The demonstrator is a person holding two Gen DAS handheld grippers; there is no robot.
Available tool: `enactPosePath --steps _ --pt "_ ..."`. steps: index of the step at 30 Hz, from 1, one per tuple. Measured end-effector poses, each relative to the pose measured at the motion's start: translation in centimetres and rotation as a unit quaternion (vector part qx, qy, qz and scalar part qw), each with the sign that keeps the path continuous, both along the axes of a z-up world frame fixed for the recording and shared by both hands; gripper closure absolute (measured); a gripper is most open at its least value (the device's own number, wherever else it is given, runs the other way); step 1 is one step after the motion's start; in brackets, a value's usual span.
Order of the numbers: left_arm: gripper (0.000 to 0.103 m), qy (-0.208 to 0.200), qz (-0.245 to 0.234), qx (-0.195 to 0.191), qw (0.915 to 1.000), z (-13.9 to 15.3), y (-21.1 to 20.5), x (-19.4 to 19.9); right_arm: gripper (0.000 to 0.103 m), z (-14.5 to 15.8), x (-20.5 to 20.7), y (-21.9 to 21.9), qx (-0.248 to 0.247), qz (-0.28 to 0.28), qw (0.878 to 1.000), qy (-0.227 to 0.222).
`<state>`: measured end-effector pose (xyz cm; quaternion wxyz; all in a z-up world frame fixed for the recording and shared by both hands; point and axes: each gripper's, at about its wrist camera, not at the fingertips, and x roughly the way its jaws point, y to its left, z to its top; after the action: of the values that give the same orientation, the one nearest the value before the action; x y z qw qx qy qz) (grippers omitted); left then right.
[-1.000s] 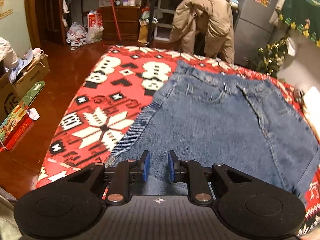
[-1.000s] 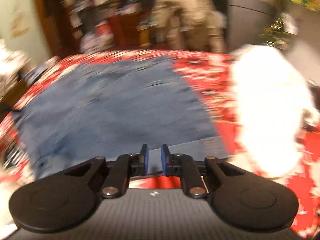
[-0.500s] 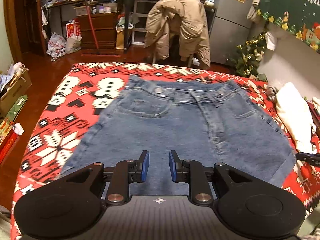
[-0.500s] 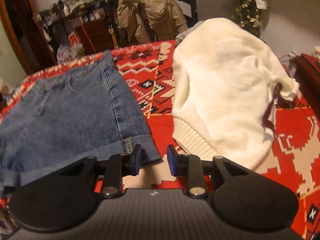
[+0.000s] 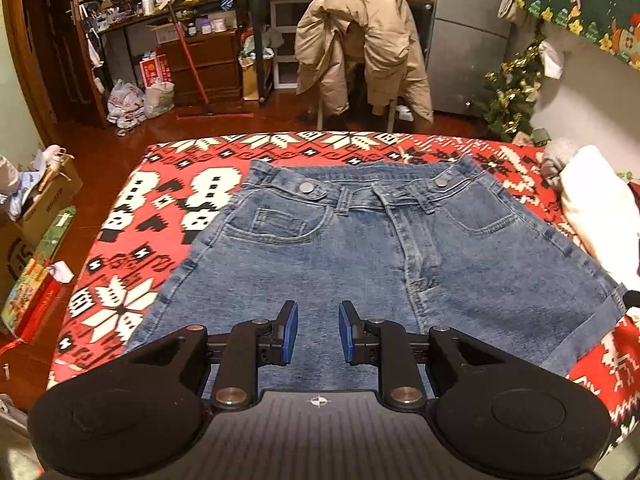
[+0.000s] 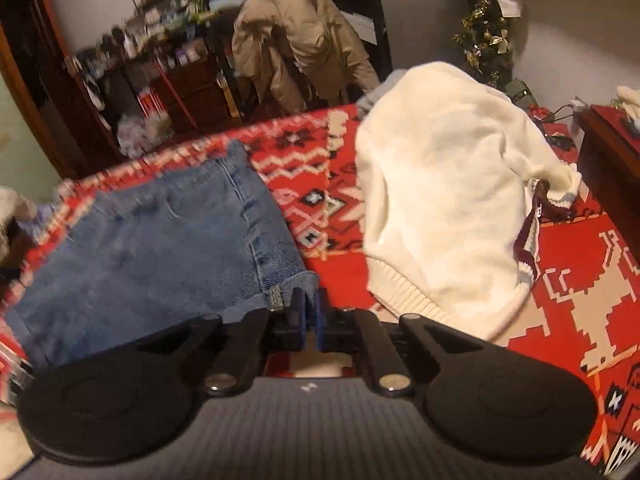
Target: Fold clothes
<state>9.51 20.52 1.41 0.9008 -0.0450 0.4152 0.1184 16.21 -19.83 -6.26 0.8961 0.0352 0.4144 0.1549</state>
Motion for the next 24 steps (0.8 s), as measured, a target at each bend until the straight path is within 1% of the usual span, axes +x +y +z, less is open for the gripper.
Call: enactPosePath --steps 2,3,4,6,7,9,11,13,14,16,19,21,22,24 --pt "0.081 0.003 0.009 0.0 1.0 0.2 0.2 0.0 0.096 -1.1 0.4 0.3 -0.024 -0.004 1.0 0.007" --pt "0.081 0.002 0.013 -0.009 0.9999 0.4 0.3 0.0 0.096 -1.4 0.5 0.3 -0.031 -0.008 0.999 0.009" --pt "0.082 -0.002 0.016 -0.025 0.9996 0.6 0.5 0.1 0.096 -1.5 0.4 0.3 -0.039 -0.013 0.999 0.007" --pt "0.082 -0.005 0.018 -0.072 0.9972 0.5 0.3 1.1 0.095 -0.8 0.2 0.2 -0.045 -0.018 0.999 -0.011" --pt "0.082 -0.007 0.019 -0.096 0.9951 0.5 0.1 1.6 0.091 -0.1 -0.1 0.0 -0.03 -0.018 0.999 -0.025" --pt "0.082 -0.005 0.021 -0.141 0.9898 0.1 -0.5 2.9 0.091 1.0 -0.5 -0.1 0.014 -0.012 0.999 -0.051" --pt "0.084 0.006 0.016 -0.166 0.9859 -1.3 -2.1 4.6 0.084 1.8 -0.9 0.4 0.054 0.007 0.996 -0.066" --pt "0.089 0.019 0.008 -0.188 0.982 -2.7 -3.8 5.9 0.083 1.8 -0.9 1.5 0.077 0.03 0.994 -0.07" --pt "0.089 0.027 0.001 -0.196 0.9802 -3.5 -4.8 6.4 0.083 1.7 -0.8 2.4 0.086 0.045 0.993 -0.067" --pt "0.089 0.044 -0.008 -0.198 0.9791 -5.2 -6.5 7.3 0.083 0.7 -0.3 4.4 0.087 0.068 0.992 -0.053" --pt "0.089 0.059 -0.01 -0.177 0.9825 -7.5 -8.1 8.0 0.083 -1.3 0.5 7.0 0.064 0.09 0.993 -0.029" --pt "0.09 0.043 -0.015 -0.16 0.9861 -8.0 -8.6 8.2 0.083 -3.1 1.0 8.5 0.038 0.092 0.995 -0.015" --pt "0.091 0.038 -0.02 -0.152 0.9875 -8.1 -8.8 8.4 0.086 -3.6 1.2 9.0 0.027 0.094 0.995 -0.021" --pt "0.091 0.027 -0.026 -0.146 0.9885 -8.1 -8.7 8.9 0.085 -4.2 1.5 9.7 0.008 0.101 0.994 -0.045"
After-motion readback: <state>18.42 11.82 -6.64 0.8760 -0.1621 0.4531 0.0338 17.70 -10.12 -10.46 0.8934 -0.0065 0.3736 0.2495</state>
